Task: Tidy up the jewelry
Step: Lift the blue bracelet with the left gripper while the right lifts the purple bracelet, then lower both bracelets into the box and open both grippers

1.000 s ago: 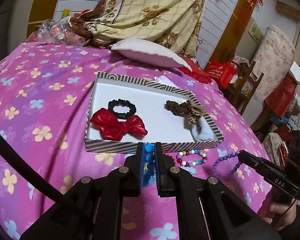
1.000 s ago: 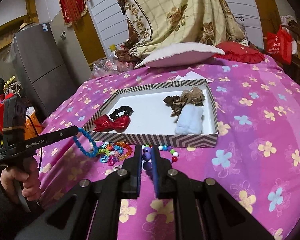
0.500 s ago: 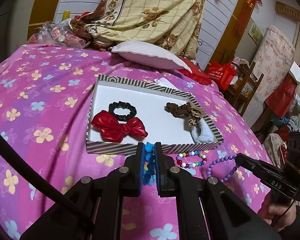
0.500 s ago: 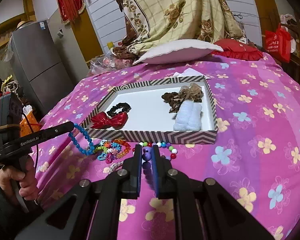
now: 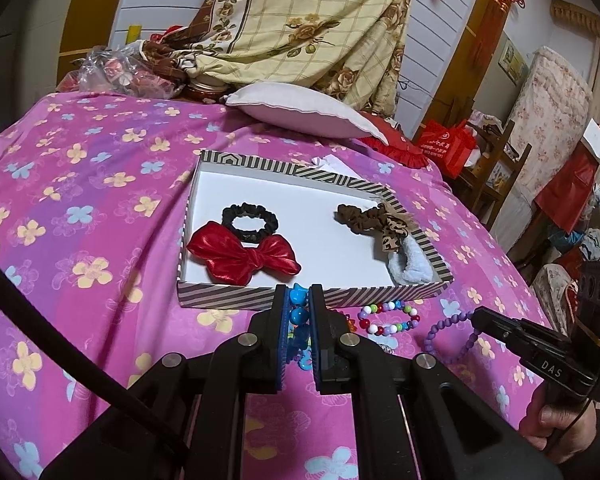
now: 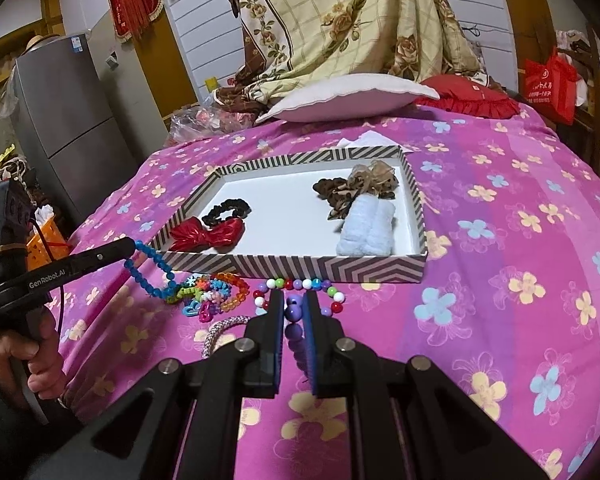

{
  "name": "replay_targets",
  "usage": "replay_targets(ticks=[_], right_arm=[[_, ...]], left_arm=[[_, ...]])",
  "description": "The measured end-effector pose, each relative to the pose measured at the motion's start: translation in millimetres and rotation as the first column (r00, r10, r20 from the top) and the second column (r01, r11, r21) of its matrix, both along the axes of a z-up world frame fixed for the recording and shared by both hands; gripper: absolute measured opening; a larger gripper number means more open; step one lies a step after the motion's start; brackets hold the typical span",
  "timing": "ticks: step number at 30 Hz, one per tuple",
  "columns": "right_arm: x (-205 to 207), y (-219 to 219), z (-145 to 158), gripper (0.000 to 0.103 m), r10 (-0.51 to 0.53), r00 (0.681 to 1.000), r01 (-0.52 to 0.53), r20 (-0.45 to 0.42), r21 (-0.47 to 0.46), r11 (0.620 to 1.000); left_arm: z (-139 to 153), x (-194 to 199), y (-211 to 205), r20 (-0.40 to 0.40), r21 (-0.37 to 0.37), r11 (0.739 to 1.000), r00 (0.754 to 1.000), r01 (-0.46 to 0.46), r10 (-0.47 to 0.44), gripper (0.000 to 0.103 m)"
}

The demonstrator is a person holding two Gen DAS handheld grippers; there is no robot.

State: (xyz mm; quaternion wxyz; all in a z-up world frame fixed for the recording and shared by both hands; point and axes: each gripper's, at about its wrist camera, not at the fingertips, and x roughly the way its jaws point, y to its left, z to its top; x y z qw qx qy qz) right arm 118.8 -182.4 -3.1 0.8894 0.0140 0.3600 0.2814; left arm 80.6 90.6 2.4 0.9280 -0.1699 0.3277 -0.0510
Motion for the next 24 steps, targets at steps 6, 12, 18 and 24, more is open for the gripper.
replay_targets(ticks=[6,12,18,24], right_arm=[[0.4,1.2,0.6,0.010,-0.005,1.000,0.005,0.000,-0.003,1.000],[0.5,3.8,0.9,0.010,0.000,1.000,0.000,0.005,-0.003,1.000],[0.1,3.8,1.6,0.010,0.002,1.000,-0.002,0.009,0.003,1.000],[12.8,4.8,21.3,0.010,-0.007,1.000,0.006,0.013,0.084,0.996]], left_arm=[[0.1,0.2,1.3,-0.002,0.000,1.000,1.000,-0.002,0.002,0.000],[0.1,0.0,1.4,-0.001,0.000,1.000,1.000,-0.005,0.005,0.000],[0.4,0.0,1.3,0.000,0.001,1.000,1.000,-0.004,0.004,0.000],[9.8,-3.2,2.4,0.053,-0.021,1.000,0.999,0.001,0.000,0.000]])
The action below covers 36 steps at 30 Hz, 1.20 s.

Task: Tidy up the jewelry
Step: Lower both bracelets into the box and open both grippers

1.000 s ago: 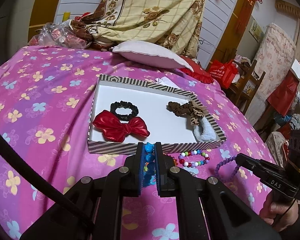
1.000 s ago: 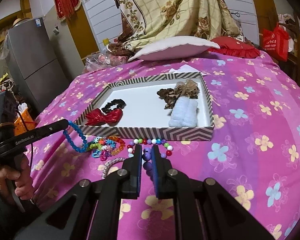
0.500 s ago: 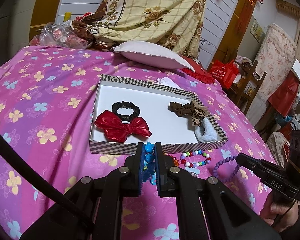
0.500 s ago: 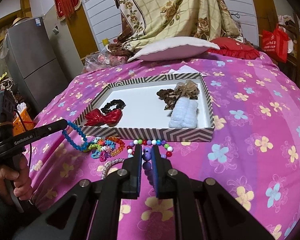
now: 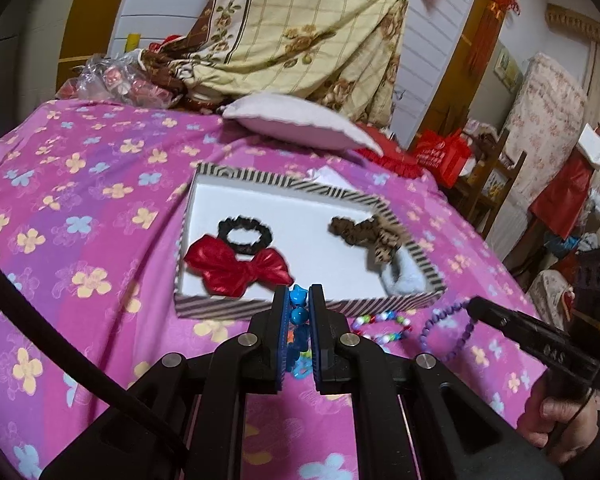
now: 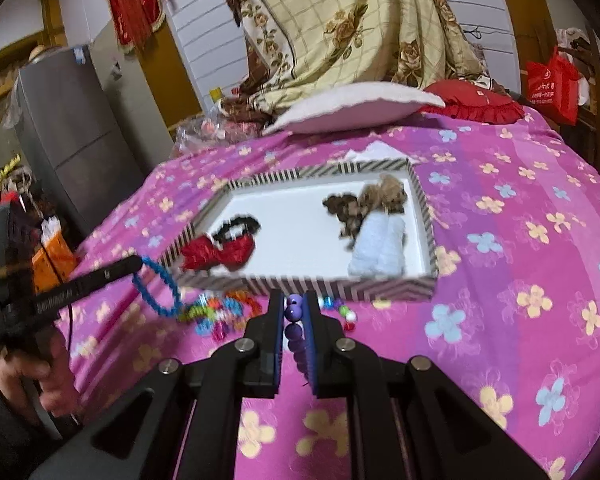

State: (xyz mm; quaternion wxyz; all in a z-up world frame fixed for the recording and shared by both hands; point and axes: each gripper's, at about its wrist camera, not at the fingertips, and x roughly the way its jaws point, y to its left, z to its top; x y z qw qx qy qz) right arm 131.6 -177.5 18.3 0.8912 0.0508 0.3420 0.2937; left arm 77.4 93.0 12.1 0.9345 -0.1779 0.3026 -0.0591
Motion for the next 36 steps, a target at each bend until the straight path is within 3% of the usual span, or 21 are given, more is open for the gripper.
replay_targets(ticks=[7,12,20,25,28,36], right_arm=[[26.5,10.8,31.6,0.010,0.000,0.999,-0.002,0.048,0.046,0.999],[54.4,23.3,34.6,0.010,0.000,0.999,-0.003,0.049,0.059,0.998],[95.1,38.1,2.4,0.009,-0.023,0.999,0.024,-0.027,0.053,0.998],[107.9,54.8,-11.6,0.009,-0.003,0.997,0.008,-0.079,0.071,0.997],[112.3,65.3,-16.5,0.009,0.016,0.995,-0.006,-0.096,0.099,0.995],[133.8,68.4,-60.0,0.009,-0.081,0.981,0.080,-0.178,-0.014,0.997]], left_arm=[[25.4,23.8,-10.5,0.070,-0.067,0.998,0.997,-0.006,0.011,0.000],[33.6,59.9,-27.7,0.086,-0.080,0.997,0.996,-0.003,0.010,0.000],[-9.7,132.4,-41.0,-0.023,-0.121,0.993,1.000,-0.015,0.013,0.000],[-45.3,143.2,-24.8,-0.131,-0.092,0.991,0.988,-0.096,0.084,0.000],[-49.9,141.2,-13.2,-0.146,-0.082,0.988,0.982,-0.130,0.117,0.000],[-61.9,142.2,-10.6,-0.201,-0.052,0.989,0.972,-0.137,0.124,0.000]])
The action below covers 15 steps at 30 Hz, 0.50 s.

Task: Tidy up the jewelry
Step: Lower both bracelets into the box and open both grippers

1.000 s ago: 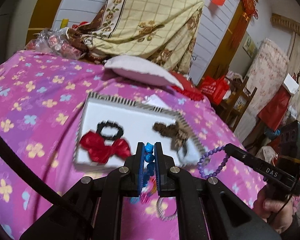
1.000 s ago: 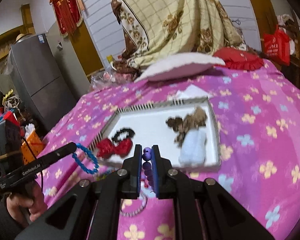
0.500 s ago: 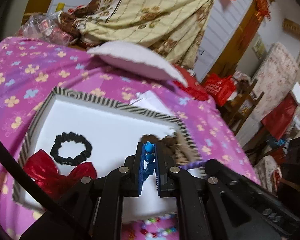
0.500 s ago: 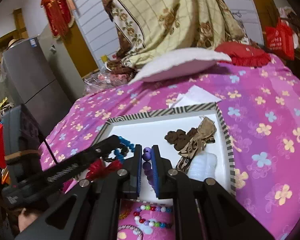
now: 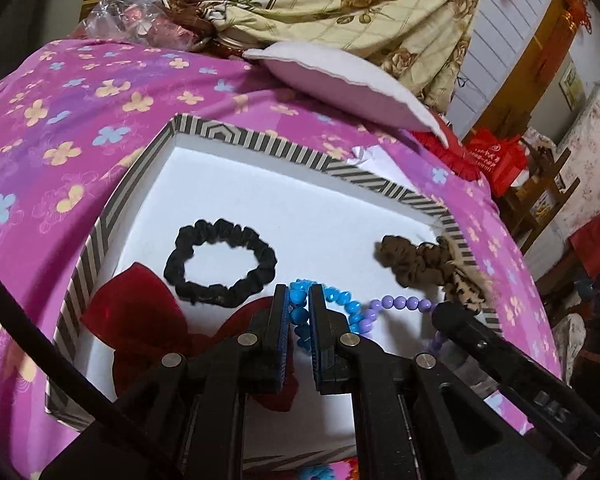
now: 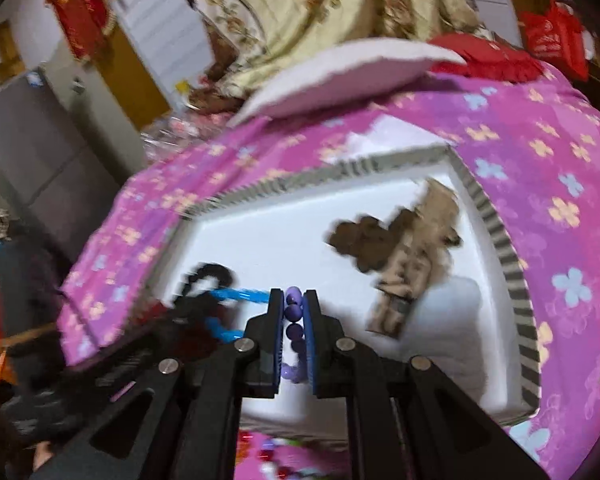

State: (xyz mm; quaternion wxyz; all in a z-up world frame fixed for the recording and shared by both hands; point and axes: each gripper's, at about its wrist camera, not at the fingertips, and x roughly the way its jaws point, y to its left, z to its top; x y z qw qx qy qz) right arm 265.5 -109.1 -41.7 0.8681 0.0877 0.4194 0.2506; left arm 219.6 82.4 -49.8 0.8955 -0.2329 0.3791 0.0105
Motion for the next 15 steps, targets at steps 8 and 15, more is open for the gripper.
replay_targets(ticks=[8,15], right_arm=[[-0.6,1.4,-9.1,0.009,-0.015,1.000,0.015,0.002,-0.143,0.990],[-8.6,0.6,-2.0,0.063,-0.009,0.999,0.016,0.049,-0.152,0.988]], left_arm=[[-3.0,-1.2,3.3,-0.018,-0.010,1.000,1.000,-0.016,0.016,0.000],[-3.8,-0.4,10.7,-0.046,-0.032,0.999,0.998,-0.042,0.040,0.012]])
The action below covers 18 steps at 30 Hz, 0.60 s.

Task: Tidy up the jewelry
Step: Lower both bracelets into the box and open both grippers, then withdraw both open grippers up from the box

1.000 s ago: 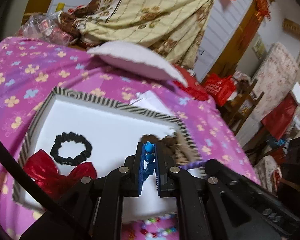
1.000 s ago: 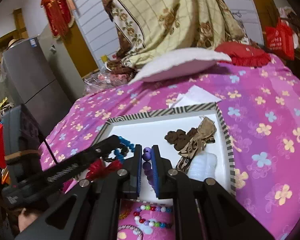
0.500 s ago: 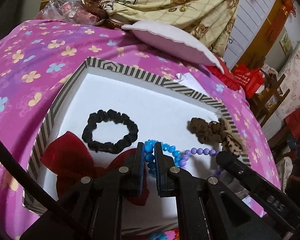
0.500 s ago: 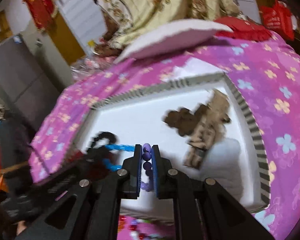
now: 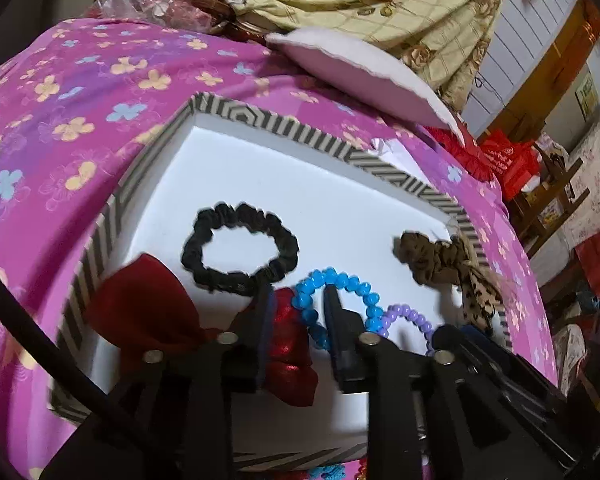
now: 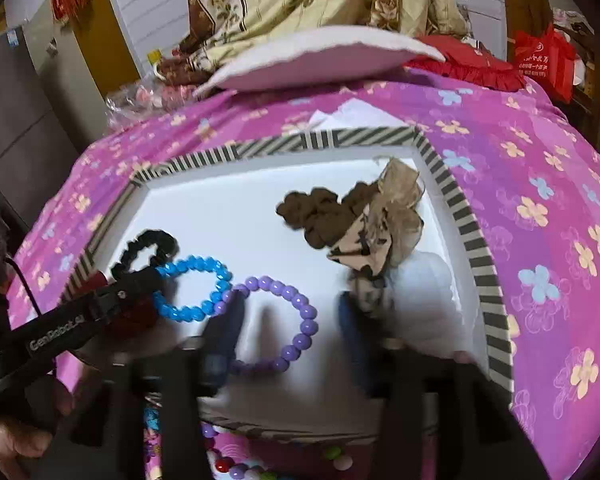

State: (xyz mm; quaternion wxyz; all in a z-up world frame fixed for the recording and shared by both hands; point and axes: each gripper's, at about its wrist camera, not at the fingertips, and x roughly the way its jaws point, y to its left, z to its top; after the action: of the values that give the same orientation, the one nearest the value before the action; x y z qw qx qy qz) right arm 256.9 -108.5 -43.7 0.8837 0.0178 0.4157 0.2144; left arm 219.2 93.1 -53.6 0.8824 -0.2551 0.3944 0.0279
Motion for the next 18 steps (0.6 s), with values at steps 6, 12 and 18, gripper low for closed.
replay_targets(ticks=[6,12,18], right_arm=[[-26.4,-8.1,38.1,0.092,0.055,0.988,-0.063,0.144,0.045,0.997],[-57.5,-24.6,71.2,0.097,0.066,0.954,-0.078,0.291,0.031,0.996],[-68.8,-62.2,72.5,0.102,-0.023,0.956,0.000,0.294,0.078,0.997]], left_arm=[[20.8,-8.6,2.4,0.009,0.117,0.991,0.998,-0.061,0.060,0.068],[51.7,-33.8,-10.4,0.106,0.304,0.949,0.993,-0.084,0.054,0.068],[82.8,-75.7,-15.4,0.224,0.382,0.920,0.975,-0.089,0.001,0.068]])
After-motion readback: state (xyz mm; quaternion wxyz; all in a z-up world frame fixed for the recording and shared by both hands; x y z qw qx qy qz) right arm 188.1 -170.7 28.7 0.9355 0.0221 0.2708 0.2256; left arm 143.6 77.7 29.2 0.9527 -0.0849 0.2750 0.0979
